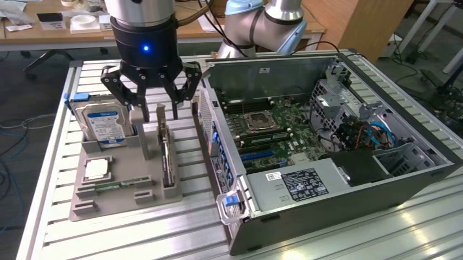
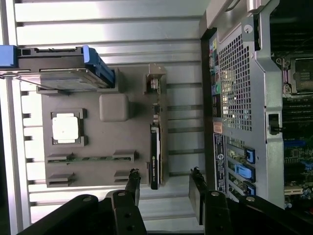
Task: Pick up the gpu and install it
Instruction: 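Pick up the gpu and move the gpu toward the slot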
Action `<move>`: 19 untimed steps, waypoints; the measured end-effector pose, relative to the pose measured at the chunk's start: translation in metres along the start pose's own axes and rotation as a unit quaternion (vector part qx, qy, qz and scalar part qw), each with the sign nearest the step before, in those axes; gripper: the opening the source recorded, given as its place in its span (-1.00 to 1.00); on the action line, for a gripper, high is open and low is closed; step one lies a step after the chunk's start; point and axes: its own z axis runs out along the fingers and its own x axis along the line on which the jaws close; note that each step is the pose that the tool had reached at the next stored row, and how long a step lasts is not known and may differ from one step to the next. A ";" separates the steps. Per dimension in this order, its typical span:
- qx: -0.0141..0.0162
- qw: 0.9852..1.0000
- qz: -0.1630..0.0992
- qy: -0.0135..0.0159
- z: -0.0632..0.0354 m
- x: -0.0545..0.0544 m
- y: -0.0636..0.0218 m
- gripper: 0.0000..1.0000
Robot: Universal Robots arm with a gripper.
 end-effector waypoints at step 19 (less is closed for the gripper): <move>0.000 1.000 0.000 0.000 0.0082 0.000 -0.0004 0.06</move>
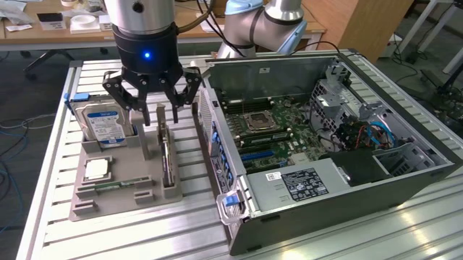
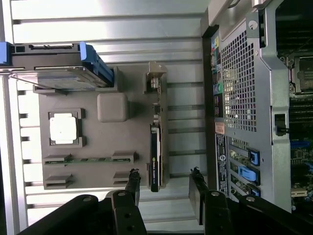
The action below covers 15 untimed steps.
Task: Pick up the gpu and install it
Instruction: 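Pick up the gpu and move the gpu toward the slot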
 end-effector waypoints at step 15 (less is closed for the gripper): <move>0.000 1.000 0.000 0.000 0.0093 0.000 -0.0004 0.06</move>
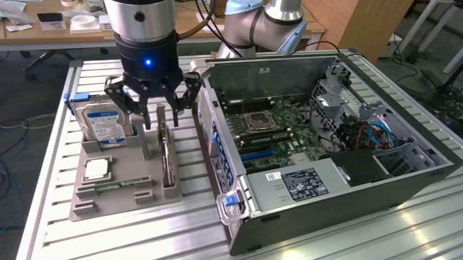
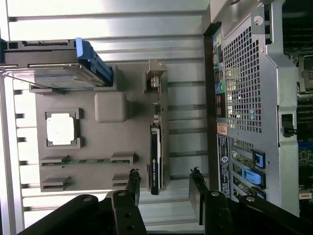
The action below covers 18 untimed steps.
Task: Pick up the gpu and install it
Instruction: 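Pick up the gpu and move the gpu toward the slot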
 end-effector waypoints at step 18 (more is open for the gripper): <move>0.000 1.000 0.000 0.000 0.0089 0.000 -0.0004 0.06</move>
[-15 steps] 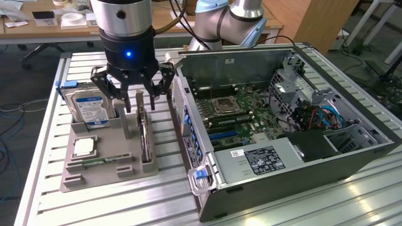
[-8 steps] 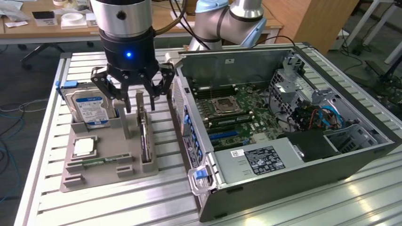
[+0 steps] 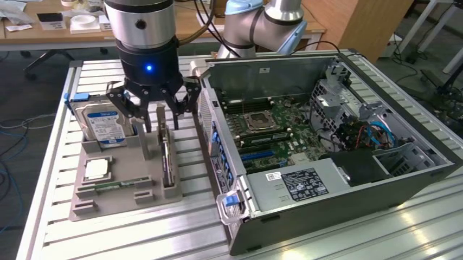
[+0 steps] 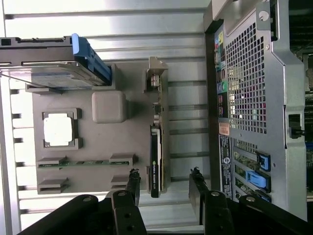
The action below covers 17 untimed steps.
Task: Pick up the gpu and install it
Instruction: 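Pick up the gpu and move the gpu toward the slot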
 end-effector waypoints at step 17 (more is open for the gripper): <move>0.000 1.000 0.000 0.000 0.0045 0.000 -0.0002 0.06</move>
